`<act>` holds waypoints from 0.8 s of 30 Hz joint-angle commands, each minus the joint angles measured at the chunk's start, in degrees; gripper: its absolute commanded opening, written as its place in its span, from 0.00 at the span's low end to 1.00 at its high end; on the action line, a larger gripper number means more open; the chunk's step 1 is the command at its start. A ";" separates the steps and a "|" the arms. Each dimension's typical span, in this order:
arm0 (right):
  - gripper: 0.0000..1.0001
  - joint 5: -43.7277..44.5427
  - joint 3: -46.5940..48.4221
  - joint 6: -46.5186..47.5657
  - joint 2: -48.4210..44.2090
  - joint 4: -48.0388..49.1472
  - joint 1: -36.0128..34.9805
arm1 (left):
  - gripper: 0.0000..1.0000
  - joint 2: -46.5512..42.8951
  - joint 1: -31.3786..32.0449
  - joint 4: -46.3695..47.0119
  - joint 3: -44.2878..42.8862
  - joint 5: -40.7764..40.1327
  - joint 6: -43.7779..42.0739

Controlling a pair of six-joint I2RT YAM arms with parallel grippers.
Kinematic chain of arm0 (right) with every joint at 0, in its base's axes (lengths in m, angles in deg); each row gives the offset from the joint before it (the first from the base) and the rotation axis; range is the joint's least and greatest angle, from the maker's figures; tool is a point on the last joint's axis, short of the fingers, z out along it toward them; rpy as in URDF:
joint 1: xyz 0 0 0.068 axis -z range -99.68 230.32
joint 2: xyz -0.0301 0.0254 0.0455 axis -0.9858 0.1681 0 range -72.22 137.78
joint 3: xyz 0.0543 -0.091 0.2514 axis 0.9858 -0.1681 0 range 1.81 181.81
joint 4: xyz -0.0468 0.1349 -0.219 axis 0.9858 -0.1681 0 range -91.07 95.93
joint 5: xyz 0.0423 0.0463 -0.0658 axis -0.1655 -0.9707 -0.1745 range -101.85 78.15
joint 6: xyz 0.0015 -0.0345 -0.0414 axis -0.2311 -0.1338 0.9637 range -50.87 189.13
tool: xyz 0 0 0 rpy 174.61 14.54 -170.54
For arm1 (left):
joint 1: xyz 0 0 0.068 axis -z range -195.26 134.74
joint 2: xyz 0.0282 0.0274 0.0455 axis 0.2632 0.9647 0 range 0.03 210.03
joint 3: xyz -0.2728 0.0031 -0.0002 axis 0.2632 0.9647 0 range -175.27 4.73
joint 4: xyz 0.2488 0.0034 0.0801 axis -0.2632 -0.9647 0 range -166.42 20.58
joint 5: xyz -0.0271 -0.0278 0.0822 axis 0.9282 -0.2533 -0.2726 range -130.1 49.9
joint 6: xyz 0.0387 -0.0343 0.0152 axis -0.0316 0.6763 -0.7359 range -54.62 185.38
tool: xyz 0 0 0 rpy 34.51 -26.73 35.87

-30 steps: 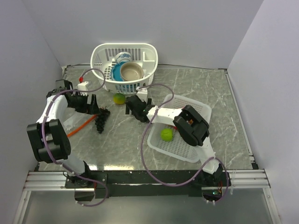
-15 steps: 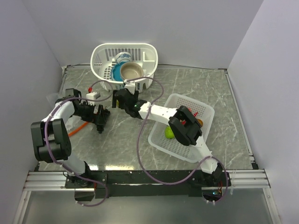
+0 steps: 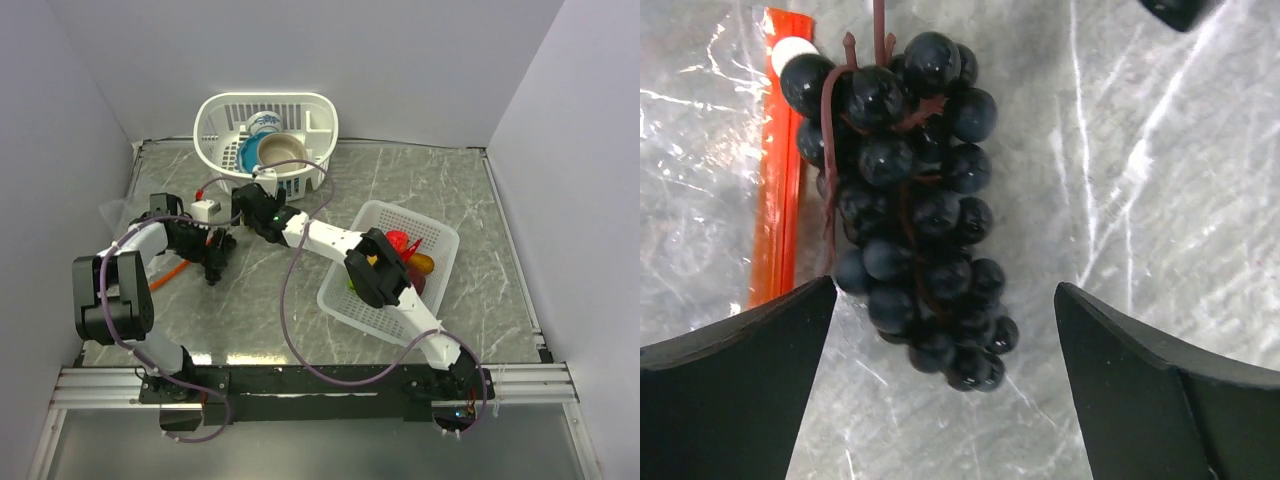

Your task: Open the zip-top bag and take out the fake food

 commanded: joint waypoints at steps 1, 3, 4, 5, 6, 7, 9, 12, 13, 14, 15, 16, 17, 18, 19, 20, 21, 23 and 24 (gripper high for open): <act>1.00 0.68 5.98 -1.40 2.80 -3.87 0.73 | 0.92 0.13 0.63 3.68 0.86 -1.12 -0.17; 1.00 -0.46 7.83 -1.57 3.77 -5.11 0.81 | 0.80 -0.23 0.72 3.16 1.22 -0.94 -0.70; 1.00 -0.64 8.01 -1.57 3.78 -5.20 0.81 | 0.65 -0.31 0.63 2.72 1.22 -0.77 -1.14; 1.00 -1.08 7.93 -1.66 3.78 -5.11 0.90 | 0.58 -0.58 0.72 1.59 1.13 -0.50 -1.23; 1.00 -1.60 7.49 -1.66 3.78 -4.94 0.90 | 0.51 -1.28 0.72 0.97 1.04 -0.24 -1.40; 1.00 -2.57 7.66 -1.57 3.86 -5.02 0.90 | 0.38 -1.72 0.81 0.18 0.87 0.28 -2.19; 0.99 -4.15 9.07 -2.45 4.65 -6.42 1.25 | 0.30 -3.39 0.72 -2.37 0.08 0.64 -2.63; 0.86 -6.35 8.63 -3.50 4.92 -6.87 1.43 | 0.21 -6.37 0.81 -6.94 -2.11 1.78 -2.99; 0.80 -6.88 8.20 -3.77 4.57 -6.70 1.43 | 0.19 -7.25 0.72 -8.08 -3.77 2.48 -2.99; 0.77 -7.14 7.15 -4.21 4.31 -6.61 1.52 | 0.17 -9.17 0.81 -11.05 -4.75 2.84 -3.07; 0.75 -7.49 6.70 -4.38 4.13 -6.61 1.52 | 0.13 -10.15 0.72 -12.47 -5.89 2.93 -3.08; 0.73 -7.93 5.91 -4.47 3.69 -6.43 1.52 | 0.13 -11.12 0.63 -13.97 -8.25 3.01 -3.16; 0.73 -8.20 5.73 -4.74 3.60 -6.60 1.60 | 0.12 -12.95 0.46 -15.29 -9.40 3.10 -3.25; 0.72 -8.46 5.56 -4.74 3.51 -6.69 1.69 | 0.12 -13.67 0.11 -18.00 -10.55 3.19 -3.51; 0.72 -8.73 5.47 -4.65 3.60 -7.13 1.61 | 0.12 -14.37 -0.07 -19.24 -12.73 3.45 -3.60; 0.72 -8.99 5.38 -4.56 3.60 -7.48 1.60 | 0.12 -15.42 -0.68 -20.39 -13.63 4.06 -3.78; 0.67 -8.90 5.38 -4.56 3.60 -7.83 1.52 | 0.11 -15.95 -0.77 -22.40 -14.33 4.33 -4.04; 0.61 -8.55 3.02 -4.91 2.38 -7.49 1.52 | 0.11 -17.27 -1.04 -23.64 -15.65 4.86 -3.96; 0.51 -8.47 1.70 -5.00 1.59 -6.88 1.52 | 0.11 -17.71 -0.95 -24.17 -16.00 5.12 -3.43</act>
